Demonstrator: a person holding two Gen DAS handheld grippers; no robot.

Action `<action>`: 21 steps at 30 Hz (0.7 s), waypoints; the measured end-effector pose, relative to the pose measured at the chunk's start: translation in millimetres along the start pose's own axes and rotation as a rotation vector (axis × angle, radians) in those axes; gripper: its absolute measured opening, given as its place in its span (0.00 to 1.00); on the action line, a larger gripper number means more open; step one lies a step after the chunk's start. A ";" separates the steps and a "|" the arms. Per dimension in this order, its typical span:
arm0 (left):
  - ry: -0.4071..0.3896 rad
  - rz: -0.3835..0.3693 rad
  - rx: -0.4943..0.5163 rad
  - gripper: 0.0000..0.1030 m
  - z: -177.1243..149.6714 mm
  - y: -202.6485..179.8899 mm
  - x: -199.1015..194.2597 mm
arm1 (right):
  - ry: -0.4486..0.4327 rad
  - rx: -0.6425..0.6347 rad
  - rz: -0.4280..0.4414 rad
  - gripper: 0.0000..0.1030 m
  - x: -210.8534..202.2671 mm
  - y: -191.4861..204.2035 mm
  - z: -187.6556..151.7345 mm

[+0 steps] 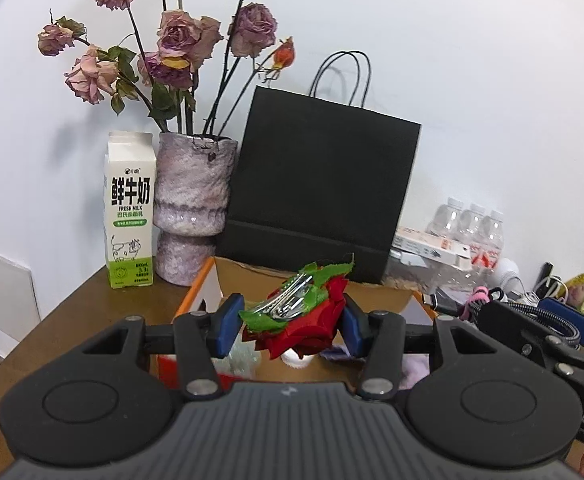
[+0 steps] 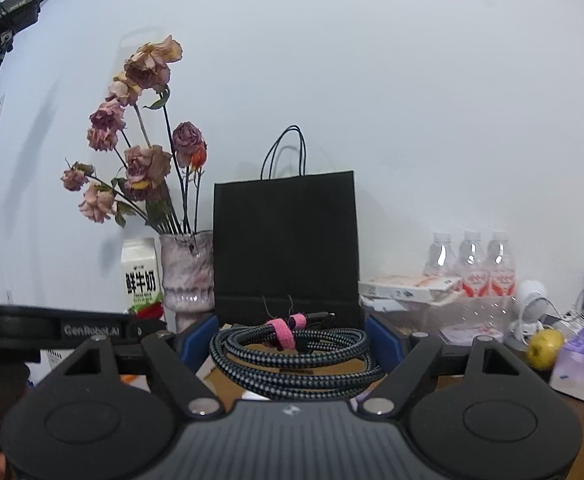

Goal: Organize objects
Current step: 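Carry the rose and braided cable over the red box with both tools, then open both tools to drop the rose and cable into the box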

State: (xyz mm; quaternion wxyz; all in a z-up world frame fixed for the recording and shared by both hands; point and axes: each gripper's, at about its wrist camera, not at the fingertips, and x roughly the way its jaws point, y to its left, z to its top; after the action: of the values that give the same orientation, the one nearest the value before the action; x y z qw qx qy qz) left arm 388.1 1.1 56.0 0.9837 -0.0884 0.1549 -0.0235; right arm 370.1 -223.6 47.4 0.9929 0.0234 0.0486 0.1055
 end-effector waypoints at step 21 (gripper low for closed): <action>0.016 0.035 -0.008 0.50 19.7 2.7 75.3 | 0.086 -0.018 -0.029 0.77 89.1 -16.9 11.9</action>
State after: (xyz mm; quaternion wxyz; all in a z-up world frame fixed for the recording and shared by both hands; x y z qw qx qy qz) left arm 465.9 1.5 51.4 0.9823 -0.0893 0.1642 -0.0066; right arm 461.5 -221.7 50.1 0.9915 0.0090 0.0904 0.0927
